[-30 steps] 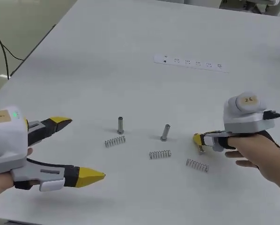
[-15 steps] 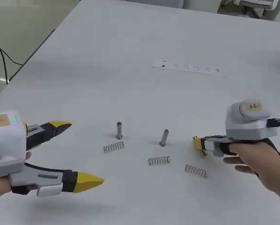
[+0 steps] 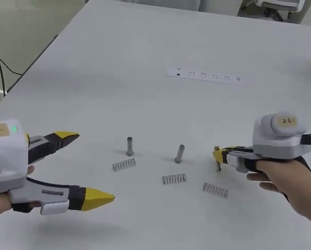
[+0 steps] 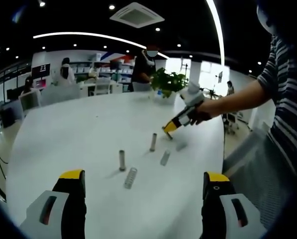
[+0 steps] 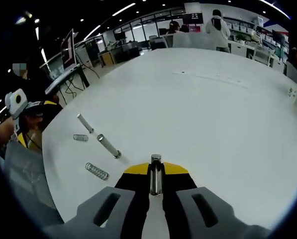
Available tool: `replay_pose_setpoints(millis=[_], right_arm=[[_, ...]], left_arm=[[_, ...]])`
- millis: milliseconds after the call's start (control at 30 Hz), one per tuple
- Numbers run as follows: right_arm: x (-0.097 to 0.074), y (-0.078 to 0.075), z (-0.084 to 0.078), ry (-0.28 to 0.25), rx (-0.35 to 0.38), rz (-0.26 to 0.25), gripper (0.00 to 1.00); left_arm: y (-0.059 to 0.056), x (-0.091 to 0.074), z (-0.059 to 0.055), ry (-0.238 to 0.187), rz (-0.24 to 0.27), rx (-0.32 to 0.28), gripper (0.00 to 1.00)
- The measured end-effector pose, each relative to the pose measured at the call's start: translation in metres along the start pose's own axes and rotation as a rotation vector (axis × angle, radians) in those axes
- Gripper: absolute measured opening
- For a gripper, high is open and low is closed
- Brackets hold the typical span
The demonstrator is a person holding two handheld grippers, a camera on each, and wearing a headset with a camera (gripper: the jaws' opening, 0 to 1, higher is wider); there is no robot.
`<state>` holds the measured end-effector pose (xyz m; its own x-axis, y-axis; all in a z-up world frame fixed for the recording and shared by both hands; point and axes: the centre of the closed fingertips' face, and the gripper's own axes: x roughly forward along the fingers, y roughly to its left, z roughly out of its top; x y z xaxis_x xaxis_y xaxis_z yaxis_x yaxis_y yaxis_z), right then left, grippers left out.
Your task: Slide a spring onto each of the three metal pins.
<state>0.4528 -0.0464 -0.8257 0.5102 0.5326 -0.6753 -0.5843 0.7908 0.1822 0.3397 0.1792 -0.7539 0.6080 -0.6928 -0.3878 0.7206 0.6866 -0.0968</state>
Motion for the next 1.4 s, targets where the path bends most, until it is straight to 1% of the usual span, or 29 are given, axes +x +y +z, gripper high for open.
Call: replay_pose_setpoints(millis=[100, 333, 833, 967, 1067, 1167, 1267, 1400], right_arm=[[-0.003, 0.001, 0.001, -0.008, -0.013, -0.005, 0.05], [-0.007, 0.001, 0.005, -0.026, -0.017, -0.007, 0.05], [-0.017, 0.009, -0.004, -0.01, -0.116, -0.011, 0.05], [-0.018, 0.011, -0.007, -0.001, -0.127, -0.005, 0.06], [-0.017, 0.012, -0.007, 0.002, -0.15, -0.009, 0.06], [-0.017, 0.011, -0.007, 0.005, -0.157, -0.01, 0.06], [-0.016, 0.009, -0.007, 0.008, -0.149, -0.011, 0.06], [-0.015, 0.009, -0.012, 0.02, -0.153, -0.013, 0.07]], left_arm=[[0.0, -0.001, 0.0, -0.001, 0.001, 0.001, 0.95], [0.001, -0.003, -0.001, -0.001, 0.005, 0.0, 0.95], [0.0, -0.003, -0.003, -0.003, 0.005, -0.003, 0.95], [-0.001, -0.002, -0.004, -0.003, 0.004, -0.005, 0.95], [-0.002, -0.002, -0.005, -0.002, 0.003, -0.006, 0.95], [-0.002, -0.002, -0.004, -0.004, 0.003, -0.007, 0.95], [-0.001, -0.002, -0.004, -0.005, 0.004, -0.007, 0.95], [-0.001, -0.003, -0.004, -0.009, 0.004, -0.009, 0.95]])
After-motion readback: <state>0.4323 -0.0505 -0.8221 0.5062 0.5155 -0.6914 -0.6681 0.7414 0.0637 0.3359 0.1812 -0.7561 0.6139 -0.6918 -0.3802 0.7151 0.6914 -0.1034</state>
